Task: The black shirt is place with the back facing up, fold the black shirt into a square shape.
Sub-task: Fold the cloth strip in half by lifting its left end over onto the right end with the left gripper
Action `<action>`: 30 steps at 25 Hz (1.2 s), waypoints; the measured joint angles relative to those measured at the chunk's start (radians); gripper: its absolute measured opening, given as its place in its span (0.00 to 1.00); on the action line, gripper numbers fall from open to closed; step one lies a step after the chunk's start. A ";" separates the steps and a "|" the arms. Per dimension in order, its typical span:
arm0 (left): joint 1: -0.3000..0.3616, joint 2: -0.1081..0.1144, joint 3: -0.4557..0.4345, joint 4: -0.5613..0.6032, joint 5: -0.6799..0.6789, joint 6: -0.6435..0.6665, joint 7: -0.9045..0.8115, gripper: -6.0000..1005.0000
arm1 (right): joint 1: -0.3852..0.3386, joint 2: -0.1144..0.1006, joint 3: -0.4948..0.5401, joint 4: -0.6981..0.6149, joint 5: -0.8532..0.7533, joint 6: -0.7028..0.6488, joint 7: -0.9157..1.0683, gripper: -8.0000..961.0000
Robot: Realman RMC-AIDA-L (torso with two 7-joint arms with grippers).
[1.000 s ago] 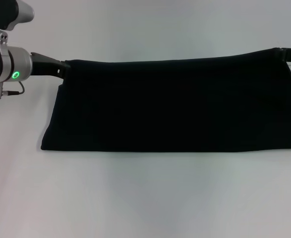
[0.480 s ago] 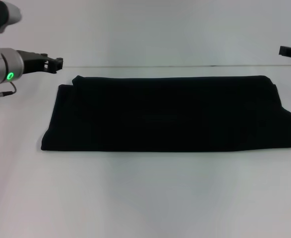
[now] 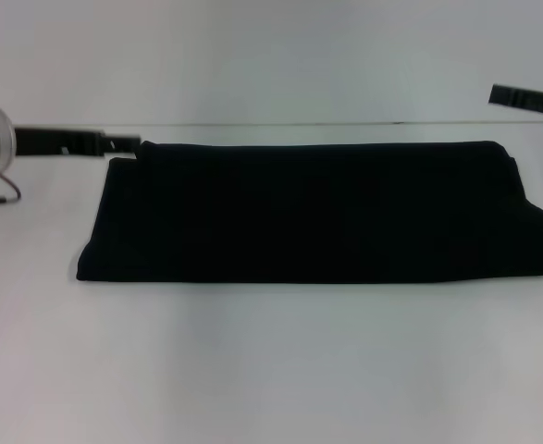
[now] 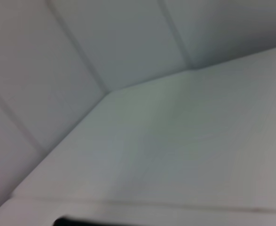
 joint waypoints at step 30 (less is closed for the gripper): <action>0.101 0.038 -0.319 -0.217 -0.049 0.471 -0.402 0.93 | -0.031 -0.006 -0.049 -0.012 -0.003 -0.117 -0.012 0.98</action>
